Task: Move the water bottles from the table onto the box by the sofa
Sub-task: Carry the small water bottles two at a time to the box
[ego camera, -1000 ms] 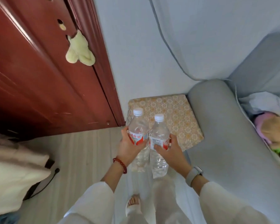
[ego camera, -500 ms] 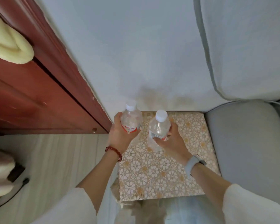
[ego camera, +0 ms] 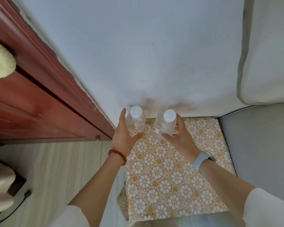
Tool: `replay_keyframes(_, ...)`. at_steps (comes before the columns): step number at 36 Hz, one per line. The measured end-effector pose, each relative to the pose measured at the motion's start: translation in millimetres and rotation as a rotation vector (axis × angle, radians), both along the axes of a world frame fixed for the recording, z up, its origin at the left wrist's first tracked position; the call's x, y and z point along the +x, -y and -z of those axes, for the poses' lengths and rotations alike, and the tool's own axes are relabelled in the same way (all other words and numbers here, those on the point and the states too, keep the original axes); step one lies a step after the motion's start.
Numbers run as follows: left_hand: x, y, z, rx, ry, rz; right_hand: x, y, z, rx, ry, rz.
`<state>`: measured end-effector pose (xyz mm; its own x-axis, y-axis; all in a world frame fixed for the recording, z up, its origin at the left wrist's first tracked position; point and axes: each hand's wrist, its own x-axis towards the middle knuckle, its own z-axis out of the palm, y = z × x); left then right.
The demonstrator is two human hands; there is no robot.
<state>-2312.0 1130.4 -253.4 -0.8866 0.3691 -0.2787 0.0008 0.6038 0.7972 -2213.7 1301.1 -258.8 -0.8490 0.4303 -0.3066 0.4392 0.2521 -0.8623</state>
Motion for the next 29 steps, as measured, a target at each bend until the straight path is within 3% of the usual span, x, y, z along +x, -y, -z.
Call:
replay_keyframes(5, -2, 12, -15, 0.0, 0.008, 0.172, -3, 9, -15, 0.067, -0.053, 0.01)
replay_keyframes(10, -10, 22, -28, -0.056, -0.087, 0.209, -6, 15, -24, 0.194, -0.05, 0.065)
replay_keyframes(17, -14, 10, -30, -0.093, -0.189, 0.119, -15, 18, -28, 0.174, -0.079, -0.058)
replay_keyframes(29, -28, -5, -25, -0.081, -0.235, 0.056, -43, 27, -25, 0.238, -0.106, -0.041)
